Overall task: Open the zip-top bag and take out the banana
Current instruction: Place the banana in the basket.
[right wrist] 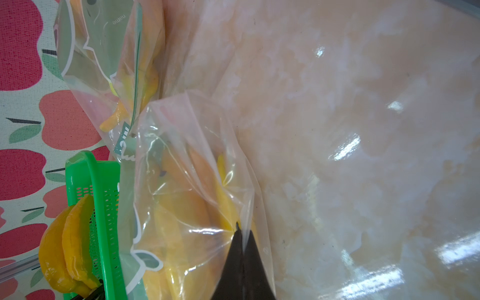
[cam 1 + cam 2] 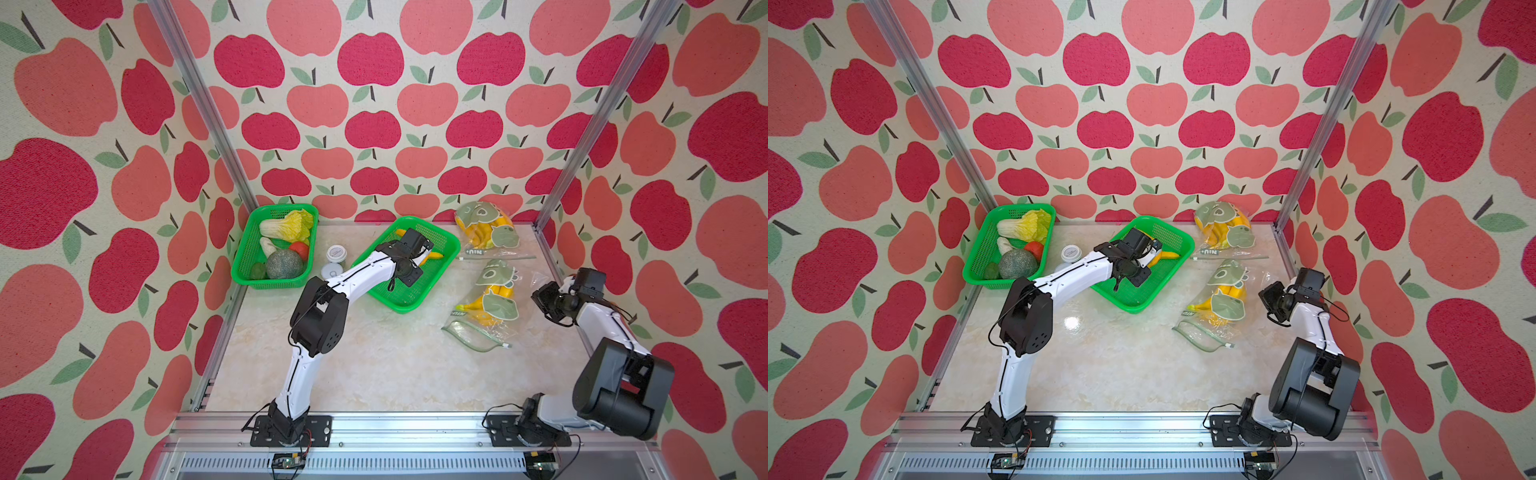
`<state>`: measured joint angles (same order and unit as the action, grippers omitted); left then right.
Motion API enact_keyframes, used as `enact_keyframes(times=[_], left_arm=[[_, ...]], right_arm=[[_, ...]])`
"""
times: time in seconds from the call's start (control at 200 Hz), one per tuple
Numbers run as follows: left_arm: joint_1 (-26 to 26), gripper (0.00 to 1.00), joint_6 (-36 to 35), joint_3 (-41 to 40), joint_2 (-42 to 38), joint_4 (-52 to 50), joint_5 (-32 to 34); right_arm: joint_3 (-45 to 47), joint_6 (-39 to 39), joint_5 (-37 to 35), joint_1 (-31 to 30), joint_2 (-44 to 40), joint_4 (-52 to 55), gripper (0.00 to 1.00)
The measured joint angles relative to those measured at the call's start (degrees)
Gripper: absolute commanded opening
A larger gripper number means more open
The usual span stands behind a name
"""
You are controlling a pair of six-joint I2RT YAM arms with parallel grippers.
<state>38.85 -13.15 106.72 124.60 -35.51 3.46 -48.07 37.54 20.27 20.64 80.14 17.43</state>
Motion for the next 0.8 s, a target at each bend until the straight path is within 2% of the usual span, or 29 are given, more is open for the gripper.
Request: enact_keyframes(times=[0.255,0.395,0.52,0.7,0.8], left_arm=[[-0.5,0.56,-1.0,0.9,1.7,-1.4,-0.8],[-0.2,0.68,-0.4,-1.9,-0.8,-0.2,-1.4],[0.1,0.76,2.0,-9.2,-8.8,2.6,-1.4],[0.7,0.79,8.9,-24.9,-28.1,10.1,-1.6],[4.0,0.81,11.7,-33.7,-37.7,15.0,-1.4]], right_arm=[[0.0,0.0,0.0,0.0,0.0,0.0,0.03],[0.1,0.0,0.0,0.0,-0.2,0.0,0.05],[0.2,0.0,0.0,0.0,-1.0,0.2,0.07],[1.0,0.0,0.0,0.0,-3.3,0.3,0.10],[1.2,-0.1,0.0,0.0,-3.8,0.6,0.11]])
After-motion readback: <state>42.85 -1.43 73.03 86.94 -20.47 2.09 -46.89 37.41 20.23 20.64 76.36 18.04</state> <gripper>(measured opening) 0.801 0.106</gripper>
